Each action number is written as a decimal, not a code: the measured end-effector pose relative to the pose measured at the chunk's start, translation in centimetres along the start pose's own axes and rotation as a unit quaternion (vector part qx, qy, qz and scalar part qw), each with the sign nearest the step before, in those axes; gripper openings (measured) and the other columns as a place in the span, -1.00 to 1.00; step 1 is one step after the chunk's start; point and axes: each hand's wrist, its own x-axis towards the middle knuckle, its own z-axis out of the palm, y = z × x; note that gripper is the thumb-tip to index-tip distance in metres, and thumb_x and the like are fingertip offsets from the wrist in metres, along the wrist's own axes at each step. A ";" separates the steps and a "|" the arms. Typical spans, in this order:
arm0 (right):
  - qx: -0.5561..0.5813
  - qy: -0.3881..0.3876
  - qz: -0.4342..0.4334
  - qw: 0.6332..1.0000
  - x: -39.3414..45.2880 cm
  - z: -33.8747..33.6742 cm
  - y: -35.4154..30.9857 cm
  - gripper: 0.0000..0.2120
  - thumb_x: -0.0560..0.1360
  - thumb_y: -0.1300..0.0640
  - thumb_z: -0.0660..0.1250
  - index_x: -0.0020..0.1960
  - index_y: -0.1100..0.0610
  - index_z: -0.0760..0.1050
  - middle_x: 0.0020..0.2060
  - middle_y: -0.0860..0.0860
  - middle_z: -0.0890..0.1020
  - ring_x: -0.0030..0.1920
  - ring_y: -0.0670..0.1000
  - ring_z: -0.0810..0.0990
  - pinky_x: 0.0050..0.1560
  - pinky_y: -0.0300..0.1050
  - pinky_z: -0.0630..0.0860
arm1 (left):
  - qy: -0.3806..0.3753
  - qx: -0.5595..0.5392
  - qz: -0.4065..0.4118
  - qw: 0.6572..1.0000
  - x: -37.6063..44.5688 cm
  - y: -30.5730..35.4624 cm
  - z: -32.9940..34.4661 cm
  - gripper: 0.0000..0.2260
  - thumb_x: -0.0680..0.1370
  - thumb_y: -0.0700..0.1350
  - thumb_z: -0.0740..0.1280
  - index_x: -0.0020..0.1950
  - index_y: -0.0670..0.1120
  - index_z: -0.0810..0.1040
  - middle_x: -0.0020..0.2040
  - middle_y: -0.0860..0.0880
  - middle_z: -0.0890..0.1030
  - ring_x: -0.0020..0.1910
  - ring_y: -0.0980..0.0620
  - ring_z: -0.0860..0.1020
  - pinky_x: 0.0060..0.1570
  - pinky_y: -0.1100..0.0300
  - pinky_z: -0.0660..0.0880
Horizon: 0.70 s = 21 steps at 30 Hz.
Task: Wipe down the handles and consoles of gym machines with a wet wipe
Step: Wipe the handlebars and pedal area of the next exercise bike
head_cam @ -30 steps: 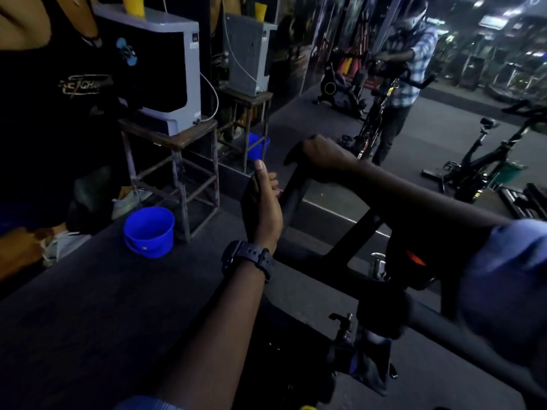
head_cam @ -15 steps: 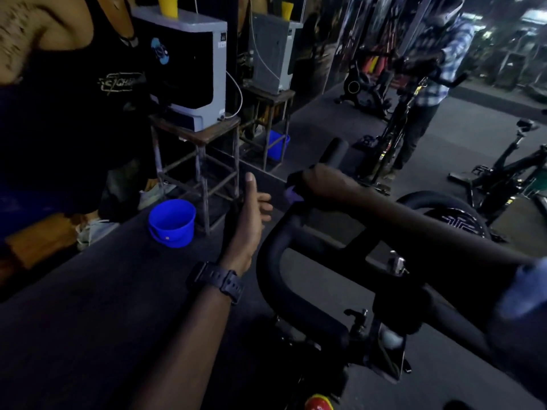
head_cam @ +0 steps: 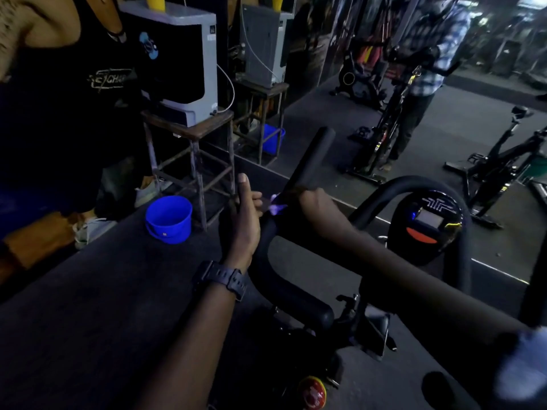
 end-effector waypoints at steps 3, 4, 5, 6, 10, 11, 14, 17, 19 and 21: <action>0.028 -0.048 -0.061 0.997 -1.9 0.1 -0.6 -0.80 0.54 0.02 0.37 0.14 0.04 0.62 0.13 0.00 0.65 0.15 -0.03 0.63 0.17 -0.07 0.53 | 0.015 -0.004 -0.001 1.000 -0.1 -0.1 -0.1 -0.24 0.37 0.59 -0.03 -0.14 -0.01 0.64 -0.16 -0.03 0.70 -0.07 -0.07 0.68 0.16 -0.16 0.55; 0.028 -0.060 -0.068 0.995 -1.6 -0.1 -0.1 -0.84 0.54 0.06 0.40 0.10 0.01 0.63 0.11 -0.03 0.66 0.13 -0.05 0.63 0.15 -0.07 0.54 | 0.018 -0.010 -0.003 1.000 -0.3 -0.1 -0.2 -0.25 0.39 0.56 -0.01 -0.13 -0.04 0.64 -0.13 -0.08 0.71 -0.07 -0.08 0.68 0.17 -0.17 0.56; 0.007 -0.059 -0.051 0.997 -0.8 -0.5 -0.1 -0.86 0.53 0.08 0.40 0.08 0.02 0.63 0.08 -0.01 0.67 0.10 -0.02 0.65 0.11 -0.03 0.56 | 0.021 -0.014 -0.004 1.000 -0.4 0.0 -0.3 -0.25 0.39 0.55 0.00 -0.11 -0.06 0.65 -0.11 -0.11 0.71 -0.07 -0.08 0.69 0.17 -0.17 0.56; -0.021 -0.045 -0.014 0.999 0.1 -0.6 -0.2 -0.84 0.53 0.10 0.38 0.10 0.07 0.62 0.06 0.05 0.67 0.08 0.06 0.66 0.07 0.03 0.57 | 0.023 -0.016 -0.006 1.000 -0.5 0.0 -0.4 -0.23 0.37 0.55 0.00 -0.10 -0.07 0.66 -0.10 -0.12 0.71 -0.06 -0.08 0.69 0.18 -0.15 0.57; -0.055 -0.069 -0.011 0.996 0.8 1.3 -3.4 -0.76 0.54 0.14 0.31 0.15 0.21 0.58 0.07 0.17 0.63 0.06 0.17 0.62 0.02 -0.03 0.52 | 0.030 -0.041 -0.030 0.998 -1.7 0.5 -0.5 -0.29 0.55 0.45 0.01 -0.06 -0.12 0.65 0.01 -0.14 0.69 0.02 -0.10 0.65 0.04 0.01 0.58; -0.015 -0.102 -0.059 0.993 -0.4 1.1 -4.3 -0.79 0.51 0.18 0.32 0.11 0.21 0.59 0.04 0.14 0.65 0.03 0.13 0.62 0.00 -0.12 0.51 | 0.034 -0.057 -0.042 0.997 -1.8 0.7 -0.5 -0.33 0.62 0.37 0.00 -0.02 -0.16 0.64 0.03 -0.16 0.67 0.02 -0.10 0.62 -0.04 0.08 0.55; 0.054 -0.119 -0.099 0.986 -1.7 -0.6 -4.6 -0.82 0.46 0.26 0.37 0.03 0.18 0.65 -0.03 0.07 0.69 -0.04 -0.01 0.61 -0.04 -0.37 0.40 | 0.036 -0.097 -0.067 0.992 -1.8 0.7 -1.1 -0.34 0.66 0.30 -0.06 0.10 -0.21 0.59 0.04 -0.20 0.63 -0.03 -0.06 0.60 -0.07 0.13 0.53; 0.003 -0.064 -0.019 0.998 0.9 0.5 -4.2 -0.82 0.52 0.17 0.32 0.03 0.23 0.63 -0.01 0.17 0.68 0.02 0.14 0.63 -0.04 -0.19 0.44 | 0.024 -0.121 -0.092 0.988 -2.3 0.8 -1.6 -0.33 0.66 0.31 -0.09 0.11 -0.20 0.57 -0.04 -0.12 0.63 -0.15 0.02 0.60 -0.22 0.21 0.50; -0.052 -0.125 -0.049 0.990 0.6 1.6 -6.0 -0.81 0.53 0.15 0.29 0.03 0.24 0.59 -0.01 0.18 0.66 0.01 0.19 0.63 -0.01 -0.05 0.50 | 0.026 -0.133 -0.103 0.985 -2.5 0.9 -2.1 -0.31 0.64 0.34 -0.09 0.09 -0.20 0.58 0.00 -0.16 0.63 -0.13 -0.02 0.60 -0.24 0.18 0.51; 0.029 -0.182 -0.136 0.973 -1.4 1.3 -7.2 -0.86 0.51 0.15 0.29 -0.05 0.18 0.60 -0.11 0.03 0.67 -0.10 0.03 0.64 -0.05 -0.08 0.53 | 0.025 -0.106 -0.109 0.988 -2.3 0.8 -3.0 -0.28 0.63 0.36 -0.11 0.09 -0.17 0.60 0.05 -0.15 0.64 -0.03 -0.06 0.60 -0.14 0.12 0.52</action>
